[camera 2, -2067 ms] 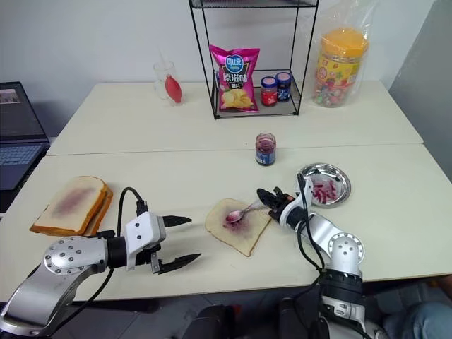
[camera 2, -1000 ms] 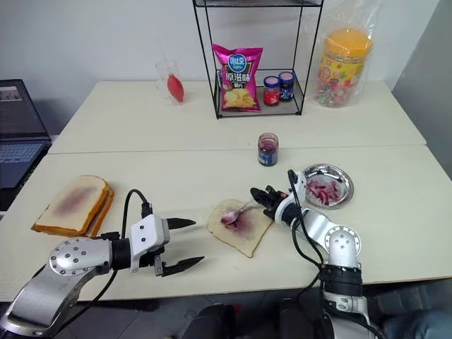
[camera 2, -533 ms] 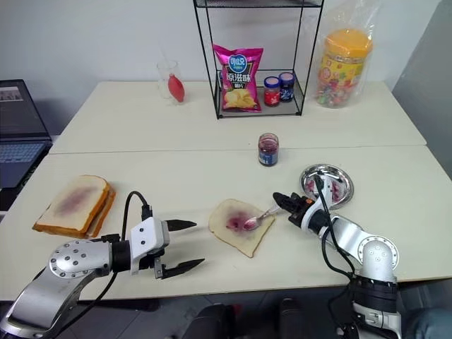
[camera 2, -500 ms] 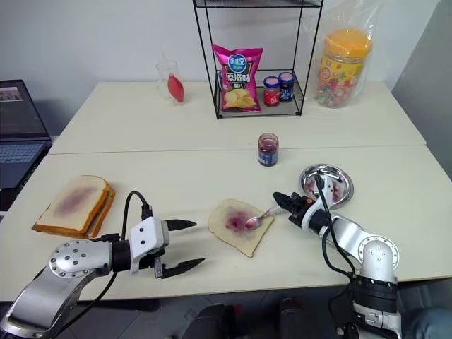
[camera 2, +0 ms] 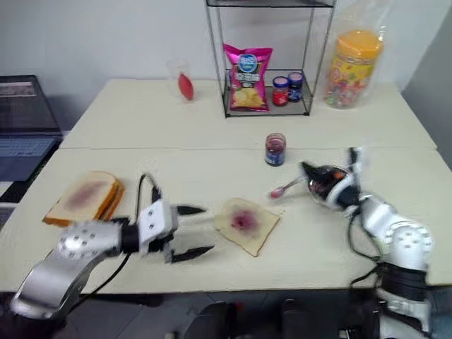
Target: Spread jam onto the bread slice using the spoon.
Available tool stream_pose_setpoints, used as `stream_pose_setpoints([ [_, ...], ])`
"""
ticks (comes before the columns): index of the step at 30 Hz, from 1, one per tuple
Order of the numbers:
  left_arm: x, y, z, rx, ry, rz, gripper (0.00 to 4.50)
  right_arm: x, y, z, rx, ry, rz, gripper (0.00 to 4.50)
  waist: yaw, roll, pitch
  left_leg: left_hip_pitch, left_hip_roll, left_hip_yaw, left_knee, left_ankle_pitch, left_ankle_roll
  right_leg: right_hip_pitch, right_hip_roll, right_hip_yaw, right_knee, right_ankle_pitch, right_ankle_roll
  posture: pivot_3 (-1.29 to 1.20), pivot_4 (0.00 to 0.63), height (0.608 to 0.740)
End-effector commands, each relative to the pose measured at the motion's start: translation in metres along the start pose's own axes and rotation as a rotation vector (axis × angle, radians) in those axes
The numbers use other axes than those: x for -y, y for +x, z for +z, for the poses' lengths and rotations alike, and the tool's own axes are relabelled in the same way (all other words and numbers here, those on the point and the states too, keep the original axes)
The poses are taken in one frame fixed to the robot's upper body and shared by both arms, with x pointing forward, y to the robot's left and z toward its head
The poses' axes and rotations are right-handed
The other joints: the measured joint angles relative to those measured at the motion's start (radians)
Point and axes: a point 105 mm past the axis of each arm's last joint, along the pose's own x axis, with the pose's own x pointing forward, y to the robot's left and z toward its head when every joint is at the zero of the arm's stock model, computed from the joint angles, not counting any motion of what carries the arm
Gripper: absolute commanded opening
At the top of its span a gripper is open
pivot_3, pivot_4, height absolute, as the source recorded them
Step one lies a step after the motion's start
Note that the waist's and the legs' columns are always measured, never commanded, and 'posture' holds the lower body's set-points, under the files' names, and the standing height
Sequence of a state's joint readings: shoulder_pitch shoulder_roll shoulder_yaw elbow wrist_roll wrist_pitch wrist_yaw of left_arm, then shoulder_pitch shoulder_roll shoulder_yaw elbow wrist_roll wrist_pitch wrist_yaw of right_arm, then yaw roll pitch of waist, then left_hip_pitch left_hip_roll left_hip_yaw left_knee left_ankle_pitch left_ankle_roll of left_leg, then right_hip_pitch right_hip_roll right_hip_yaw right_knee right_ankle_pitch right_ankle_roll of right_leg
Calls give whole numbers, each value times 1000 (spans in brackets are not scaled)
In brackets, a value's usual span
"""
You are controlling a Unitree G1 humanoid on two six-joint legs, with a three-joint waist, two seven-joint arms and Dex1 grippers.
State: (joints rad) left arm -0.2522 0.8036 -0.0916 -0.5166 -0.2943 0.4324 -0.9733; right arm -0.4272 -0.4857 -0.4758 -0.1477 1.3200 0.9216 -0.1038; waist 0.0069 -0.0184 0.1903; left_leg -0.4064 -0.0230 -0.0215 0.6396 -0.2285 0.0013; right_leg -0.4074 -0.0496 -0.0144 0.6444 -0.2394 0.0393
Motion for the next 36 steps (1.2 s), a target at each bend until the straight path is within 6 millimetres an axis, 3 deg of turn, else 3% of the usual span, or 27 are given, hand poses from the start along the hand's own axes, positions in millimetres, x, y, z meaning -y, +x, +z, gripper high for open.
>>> stream_pose_setpoints([
  [1, 2, 20, 10, -12, 28, -62, 4500, 27, -14, 28, 130, -4, -66, 14, -7, -1, -1, 1, 0, 2, 0, -1, 2, 1, 0, 1, -1, 0, 0, 0, 150, 740],
  [7, -8, 49, 37, 49, 17, -80, 4500, 55, -16, 30, 157, 10, -144, 14, -21, -1, -1, 2, 1, 6, 1, -2, 3, 0, 0, 5, 1, 1, 1, 0, 150, 740],
  [11, -10, 74, 65, 105, 28, -136, 4500, 89, -13, 27, 180, 48, -223, 14, -22, -1, -1, 2, 2, 4, 3, -2, 3, 1, 2, 4, 2, 1, 1, 0, 150, 740],
  [25, -14, 86, 69, 119, 47, -130, 4500, 116, 0, 11, 117, 78, -267, 14, -24, -1, -1, 3, 1, 7, 5, -2, 3, 1, 2, 6, 2, 4, 3, 0, 150, 740],
  [32, -12, 89, 69, 126, 50, -132, 4500, 115, 0, 15, 104, -11, -272, 1530, -24, -1, -1, 3, 1, 7, 5, -2, 3, 1, 2, 6, 2, 5, 1, 0, 150, 740],
  [36, -12, 91, 68, 127, 57, -131, 4500, 108, 1, 7, 25, -238, -279, 2446, -24, -1, -1, 2, 1, 7, 5, -2, 3, 1, 2, 6, 1, 5, 1, 0, 150, 740],
])
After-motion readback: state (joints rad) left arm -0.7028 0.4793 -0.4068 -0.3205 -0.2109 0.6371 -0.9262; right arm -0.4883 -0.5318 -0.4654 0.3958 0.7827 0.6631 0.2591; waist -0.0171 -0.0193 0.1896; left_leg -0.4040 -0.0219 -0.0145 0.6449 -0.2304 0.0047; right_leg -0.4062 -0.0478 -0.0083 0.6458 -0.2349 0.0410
